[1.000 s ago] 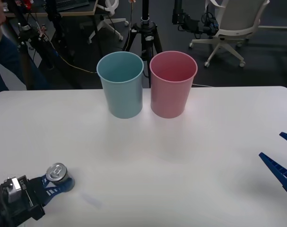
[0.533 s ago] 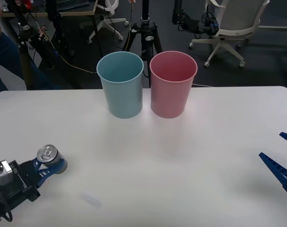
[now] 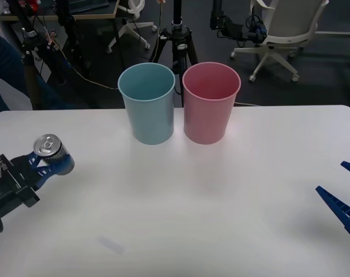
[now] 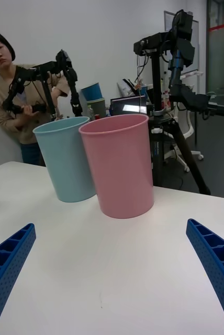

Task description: Grasp the object on the table and drop it into the matching bin: aluminum can to the light blue bin, PET bottle to the pink bin.

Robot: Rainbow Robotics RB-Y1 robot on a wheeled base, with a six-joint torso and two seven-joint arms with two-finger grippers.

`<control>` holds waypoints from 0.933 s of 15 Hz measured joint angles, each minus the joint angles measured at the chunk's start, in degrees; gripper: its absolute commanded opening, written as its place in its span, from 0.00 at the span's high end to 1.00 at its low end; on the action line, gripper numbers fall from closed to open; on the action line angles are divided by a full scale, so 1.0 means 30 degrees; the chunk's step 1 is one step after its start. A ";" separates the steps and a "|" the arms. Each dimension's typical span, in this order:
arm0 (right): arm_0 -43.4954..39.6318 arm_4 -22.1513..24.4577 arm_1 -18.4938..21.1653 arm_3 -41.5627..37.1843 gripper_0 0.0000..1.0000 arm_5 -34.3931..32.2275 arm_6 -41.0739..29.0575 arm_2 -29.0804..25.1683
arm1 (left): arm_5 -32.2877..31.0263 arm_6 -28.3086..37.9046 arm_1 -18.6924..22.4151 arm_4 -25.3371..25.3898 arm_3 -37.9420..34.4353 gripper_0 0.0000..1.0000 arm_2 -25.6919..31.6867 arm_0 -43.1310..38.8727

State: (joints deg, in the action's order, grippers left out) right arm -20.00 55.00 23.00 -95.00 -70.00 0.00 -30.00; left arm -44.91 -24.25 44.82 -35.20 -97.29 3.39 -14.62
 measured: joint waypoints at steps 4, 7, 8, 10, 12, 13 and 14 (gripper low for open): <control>0.0000 0.0000 0.0000 0.0000 0.00 0.0000 0.0000 0.0000 | 0.2641 0.3096 0.2110 0.0699 -0.2906 1.00 0.0036 0.0048; 0.0000 0.0000 0.0000 0.0000 0.00 0.0000 0.0000 0.0000 | 0.4581 0.3987 0.3892 0.1332 -0.4616 1.00 0.0042 0.0644; 0.0000 0.0000 0.0000 0.0000 0.00 0.0000 0.0000 0.0000 | 0.4917 0.4106 0.4181 0.1381 -0.4801 1.00 0.0035 0.1043; 0.0000 0.0000 0.0000 0.0000 0.00 0.0000 0.0000 0.0000 | 0.5179 0.4420 0.4630 0.1388 -0.4833 1.00 -0.0202 0.2131; 0.0000 0.0000 0.0000 0.0000 0.00 0.0000 0.0000 0.0000 | 0.5615 0.5144 0.5287 0.1389 -0.4721 1.00 -0.1035 0.3710; 0.0000 0.0000 0.0000 0.0001 0.00 0.0000 0.0000 0.0000 | 0.5859 0.5783 0.5415 0.1362 -0.4626 1.00 -0.1531 0.4495; 0.0001 0.0000 0.0000 -0.0001 0.00 0.0000 0.0000 0.0000 | 0.6289 0.6402 0.5455 0.1130 -0.4498 1.00 -0.2144 0.5371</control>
State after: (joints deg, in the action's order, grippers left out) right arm -20.00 55.00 23.00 -95.00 -70.00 0.00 -30.00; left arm -26.04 -5.04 61.19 -31.81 -110.78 -3.05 1.50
